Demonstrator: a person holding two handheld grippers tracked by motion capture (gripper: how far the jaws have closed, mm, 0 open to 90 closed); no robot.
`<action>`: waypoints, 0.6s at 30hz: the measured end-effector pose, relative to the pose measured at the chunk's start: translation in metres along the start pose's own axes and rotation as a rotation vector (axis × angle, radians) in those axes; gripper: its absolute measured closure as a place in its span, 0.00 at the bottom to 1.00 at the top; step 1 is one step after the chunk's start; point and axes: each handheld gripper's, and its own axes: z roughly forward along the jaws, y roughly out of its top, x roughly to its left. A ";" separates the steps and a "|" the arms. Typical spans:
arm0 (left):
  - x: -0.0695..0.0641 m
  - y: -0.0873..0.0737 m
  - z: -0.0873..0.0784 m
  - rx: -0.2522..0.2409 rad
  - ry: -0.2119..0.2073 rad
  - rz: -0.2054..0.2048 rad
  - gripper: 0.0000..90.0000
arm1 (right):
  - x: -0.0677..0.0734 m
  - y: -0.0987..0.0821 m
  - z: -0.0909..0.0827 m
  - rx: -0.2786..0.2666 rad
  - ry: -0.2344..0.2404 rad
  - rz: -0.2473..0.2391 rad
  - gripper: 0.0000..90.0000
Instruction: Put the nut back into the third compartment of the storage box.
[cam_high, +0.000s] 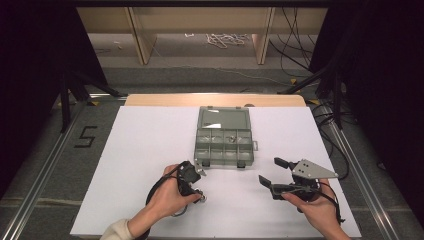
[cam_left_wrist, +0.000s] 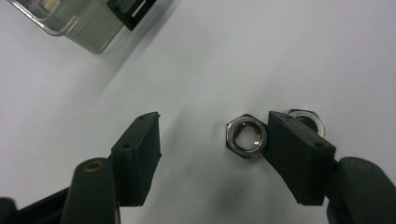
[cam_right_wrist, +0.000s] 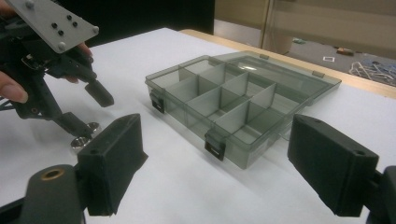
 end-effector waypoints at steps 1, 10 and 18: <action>0.000 0.000 0.001 0.001 -0.001 -0.009 0.41 | 0.000 0.000 0.000 0.001 0.000 0.000 0.21; 0.001 0.000 0.003 0.019 -0.021 0.003 0.49 | 0.001 0.000 0.000 0.016 0.023 0.025 0.21; 0.000 0.001 0.003 0.036 -0.075 -0.045 0.65 | 0.000 0.000 0.001 0.001 0.014 0.003 0.21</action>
